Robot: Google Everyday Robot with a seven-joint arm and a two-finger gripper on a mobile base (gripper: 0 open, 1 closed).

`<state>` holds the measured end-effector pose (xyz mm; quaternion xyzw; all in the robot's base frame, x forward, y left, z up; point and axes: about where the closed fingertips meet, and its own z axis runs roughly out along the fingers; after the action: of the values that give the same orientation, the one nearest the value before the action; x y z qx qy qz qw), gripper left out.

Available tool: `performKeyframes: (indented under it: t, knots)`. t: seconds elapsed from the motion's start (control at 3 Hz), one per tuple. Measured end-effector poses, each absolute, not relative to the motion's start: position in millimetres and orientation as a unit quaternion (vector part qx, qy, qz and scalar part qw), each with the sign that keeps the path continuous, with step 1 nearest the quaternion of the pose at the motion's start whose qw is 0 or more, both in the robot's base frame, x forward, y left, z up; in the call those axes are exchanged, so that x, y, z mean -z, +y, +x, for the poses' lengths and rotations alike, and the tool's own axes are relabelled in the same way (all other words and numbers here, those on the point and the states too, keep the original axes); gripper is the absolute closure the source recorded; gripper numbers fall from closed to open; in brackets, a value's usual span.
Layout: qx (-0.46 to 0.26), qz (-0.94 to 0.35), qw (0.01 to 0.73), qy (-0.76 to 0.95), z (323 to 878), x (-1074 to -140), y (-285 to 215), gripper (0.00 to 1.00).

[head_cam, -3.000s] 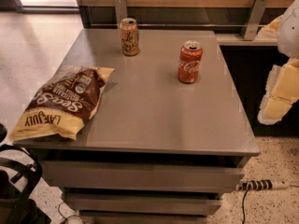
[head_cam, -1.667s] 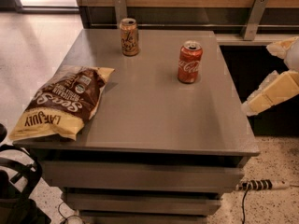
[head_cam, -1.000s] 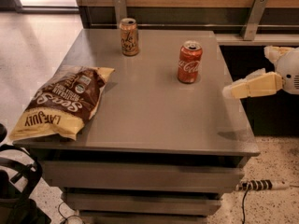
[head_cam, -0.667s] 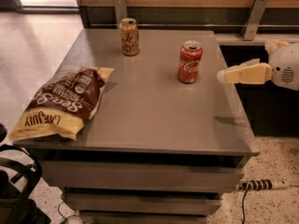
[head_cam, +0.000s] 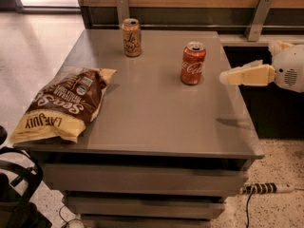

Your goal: Knock coke can over

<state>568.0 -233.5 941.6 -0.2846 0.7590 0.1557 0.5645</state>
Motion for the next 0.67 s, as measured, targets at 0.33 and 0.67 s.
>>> performKeyframes:
  t: [0.33, 0.67]
  knots:
    - [-0.163, -0.285, 0.585, 0.741, 584, -938, -217, 0.0]
    - [-0.176, -0.287, 0.609, 0.718, 601, -934, -201, 0.0]
